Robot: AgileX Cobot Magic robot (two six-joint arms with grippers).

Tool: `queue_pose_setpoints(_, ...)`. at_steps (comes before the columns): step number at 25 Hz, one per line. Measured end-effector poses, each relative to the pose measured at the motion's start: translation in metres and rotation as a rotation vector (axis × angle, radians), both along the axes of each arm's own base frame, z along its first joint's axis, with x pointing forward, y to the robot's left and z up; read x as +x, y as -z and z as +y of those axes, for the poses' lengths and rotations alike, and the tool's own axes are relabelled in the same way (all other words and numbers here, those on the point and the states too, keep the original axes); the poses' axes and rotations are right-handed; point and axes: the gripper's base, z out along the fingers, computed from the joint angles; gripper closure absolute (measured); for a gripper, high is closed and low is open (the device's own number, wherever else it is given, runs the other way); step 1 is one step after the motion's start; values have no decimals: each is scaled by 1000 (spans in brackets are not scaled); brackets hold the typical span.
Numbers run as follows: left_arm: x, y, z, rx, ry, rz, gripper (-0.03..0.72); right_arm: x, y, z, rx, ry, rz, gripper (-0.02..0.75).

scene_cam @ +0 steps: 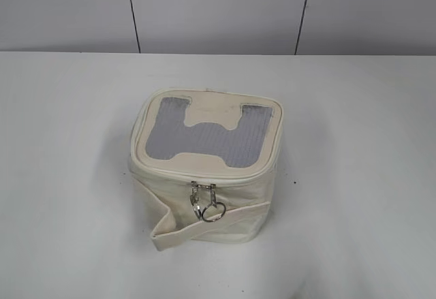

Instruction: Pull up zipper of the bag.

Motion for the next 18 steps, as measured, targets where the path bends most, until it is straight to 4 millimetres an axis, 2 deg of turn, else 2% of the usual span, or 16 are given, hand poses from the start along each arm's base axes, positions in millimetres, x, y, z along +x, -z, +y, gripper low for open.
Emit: queue_pose_setpoints(18, 0, 0, 0, 1, 16, 0, 393, 0, 0, -3, -82, -11, -6, 277)
